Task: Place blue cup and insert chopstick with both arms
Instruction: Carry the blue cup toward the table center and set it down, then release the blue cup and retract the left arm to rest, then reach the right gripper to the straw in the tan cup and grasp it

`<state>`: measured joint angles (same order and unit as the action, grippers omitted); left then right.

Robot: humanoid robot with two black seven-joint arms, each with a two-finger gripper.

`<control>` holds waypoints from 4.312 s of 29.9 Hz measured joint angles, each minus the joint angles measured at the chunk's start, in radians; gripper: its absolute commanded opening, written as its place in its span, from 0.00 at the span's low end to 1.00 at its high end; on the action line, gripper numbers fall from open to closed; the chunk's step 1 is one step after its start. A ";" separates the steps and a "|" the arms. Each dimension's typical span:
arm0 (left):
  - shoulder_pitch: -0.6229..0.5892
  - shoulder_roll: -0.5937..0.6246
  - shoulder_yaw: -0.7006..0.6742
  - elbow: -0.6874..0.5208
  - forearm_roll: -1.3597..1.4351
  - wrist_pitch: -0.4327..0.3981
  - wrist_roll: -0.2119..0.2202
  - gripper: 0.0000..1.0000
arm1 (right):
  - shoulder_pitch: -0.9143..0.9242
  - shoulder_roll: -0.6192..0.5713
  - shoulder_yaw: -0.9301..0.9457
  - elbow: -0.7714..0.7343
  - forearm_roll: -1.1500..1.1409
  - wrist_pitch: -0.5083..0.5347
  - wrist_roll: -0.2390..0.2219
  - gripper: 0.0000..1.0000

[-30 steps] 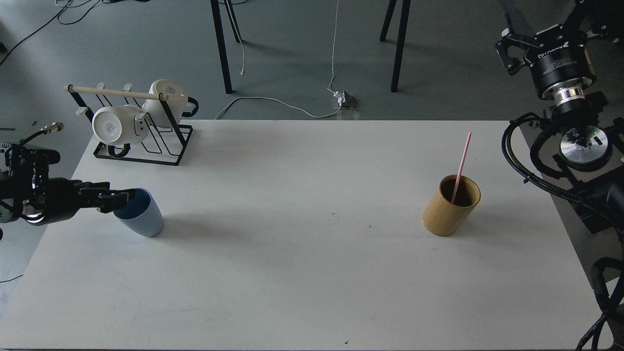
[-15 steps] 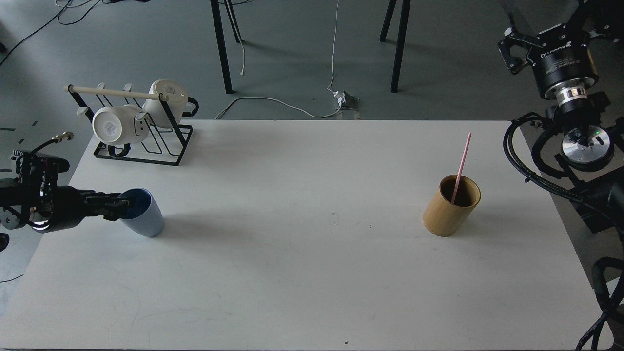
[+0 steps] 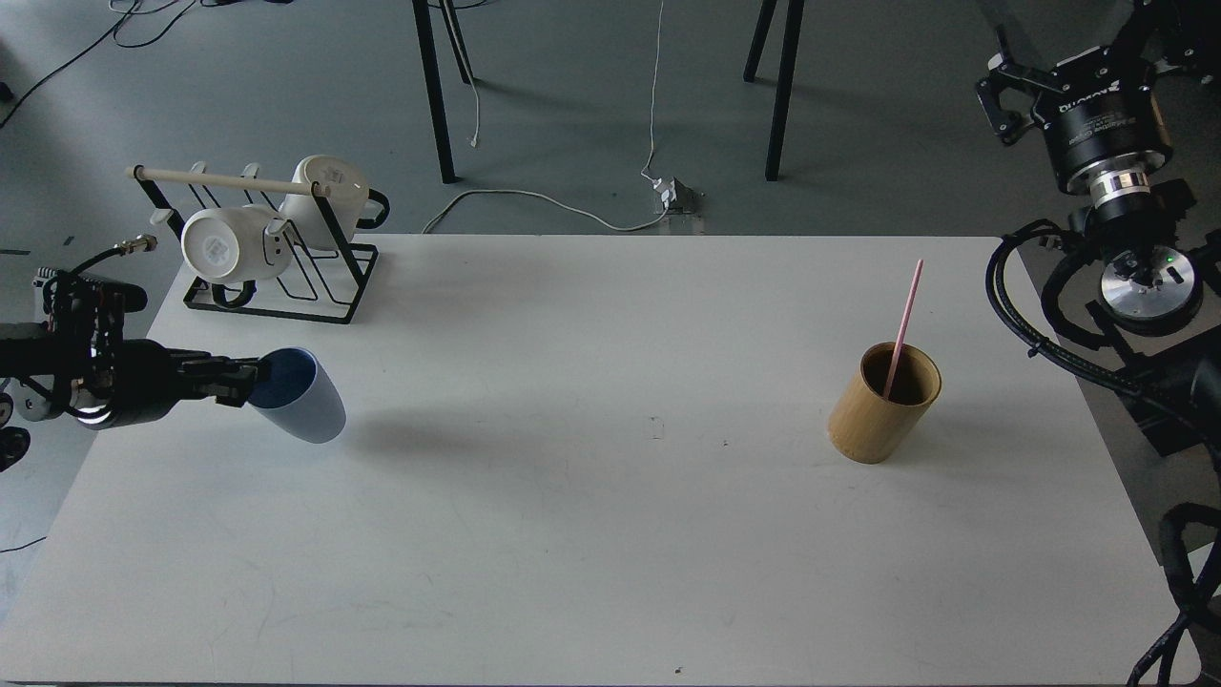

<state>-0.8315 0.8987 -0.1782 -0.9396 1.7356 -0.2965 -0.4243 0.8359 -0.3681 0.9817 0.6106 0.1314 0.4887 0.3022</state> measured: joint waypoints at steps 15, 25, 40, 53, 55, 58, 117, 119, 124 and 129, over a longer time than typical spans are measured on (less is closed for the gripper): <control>-0.284 -0.248 0.002 -0.243 0.189 -0.192 0.089 0.03 | 0.164 -0.096 -0.035 0.000 -0.012 0.000 -0.014 1.00; -0.299 -0.550 0.037 -0.210 0.238 -0.192 0.191 0.04 | 0.163 -0.101 -0.052 0.005 -0.012 -0.003 -0.014 1.00; -0.245 -0.707 0.098 -0.036 0.258 -0.192 0.235 0.05 | 0.144 -0.101 -0.054 0.001 -0.013 -0.003 -0.014 1.00; -0.221 -0.701 0.097 -0.023 0.251 -0.192 0.228 0.12 | 0.143 -0.101 -0.093 0.003 -0.013 -0.022 -0.014 1.00; -0.220 -0.700 0.097 -0.025 0.251 -0.192 0.228 0.15 | 0.143 -0.101 -0.094 0.003 -0.013 -0.022 -0.014 1.00; -0.218 -0.696 0.093 -0.028 0.250 -0.192 0.228 0.20 | 0.143 -0.101 -0.094 0.003 -0.013 -0.023 -0.013 1.00; -0.071 -0.483 -0.411 0.453 -2.048 -0.192 0.031 1.00 | 0.062 -0.645 -0.859 0.804 -1.328 -0.619 -0.138 0.81; -0.070 -0.485 -0.411 0.454 -2.049 -0.192 0.030 1.00 | 0.061 -0.597 -0.883 0.768 -1.376 -0.622 -0.145 0.75; -0.061 -0.485 -0.411 0.455 -2.049 -0.192 0.030 1.00 | 0.058 -0.508 -0.911 0.672 -1.452 -0.624 -0.176 0.63; -0.055 -0.483 -0.411 0.458 -2.047 -0.192 0.030 1.00 | 0.058 -0.445 -0.943 0.614 -1.466 -0.623 -0.179 0.53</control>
<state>-0.8869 0.4161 -0.5891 -0.4812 -0.3117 -0.4888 -0.3942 0.8939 -0.8128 0.0387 1.2242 -1.3346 -0.1342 0.1229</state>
